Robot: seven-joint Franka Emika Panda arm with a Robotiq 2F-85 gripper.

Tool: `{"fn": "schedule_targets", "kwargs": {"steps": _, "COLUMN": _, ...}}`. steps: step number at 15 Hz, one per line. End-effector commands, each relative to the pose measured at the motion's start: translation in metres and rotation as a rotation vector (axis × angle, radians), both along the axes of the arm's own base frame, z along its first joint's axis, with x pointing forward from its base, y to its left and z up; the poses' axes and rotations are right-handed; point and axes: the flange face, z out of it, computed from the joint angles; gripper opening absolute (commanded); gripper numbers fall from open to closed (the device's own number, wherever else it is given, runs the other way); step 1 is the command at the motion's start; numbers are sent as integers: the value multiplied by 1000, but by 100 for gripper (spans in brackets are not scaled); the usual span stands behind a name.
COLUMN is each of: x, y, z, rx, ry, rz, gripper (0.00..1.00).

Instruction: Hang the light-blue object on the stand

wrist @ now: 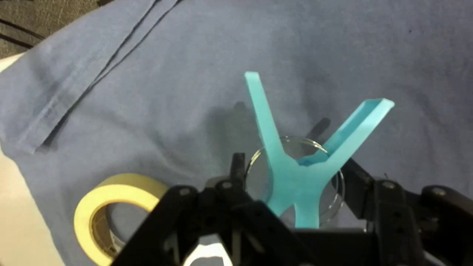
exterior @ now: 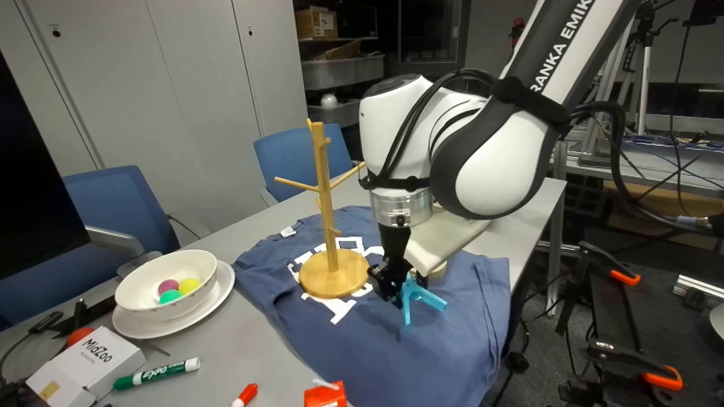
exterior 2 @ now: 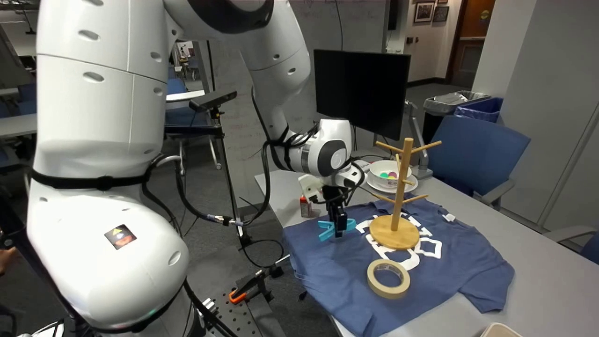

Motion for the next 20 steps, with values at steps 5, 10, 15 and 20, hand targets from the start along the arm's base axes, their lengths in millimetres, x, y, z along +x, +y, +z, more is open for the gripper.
{"fn": "schedule_targets", "kwargs": {"steps": 5, "x": 2, "y": 9, "z": 32, "rx": -127, "ry": -244, "rz": -7, "gripper": 37}}
{"fn": "schedule_targets", "kwargs": {"steps": 10, "x": 3, "y": 18, "z": 39, "rx": -220, "ry": -370, "rz": -6, "gripper": 37}}
{"fn": "schedule_targets", "kwargs": {"steps": 15, "x": -4, "y": 37, "z": 46, "rx": -257, "ry": -466, "rz": 23, "gripper": 37}}
{"fn": "schedule_targets", "kwargs": {"steps": 20, "x": -1, "y": 55, "z": 45, "rx": -257, "ry": -508, "rz": 82, "gripper": 37}}
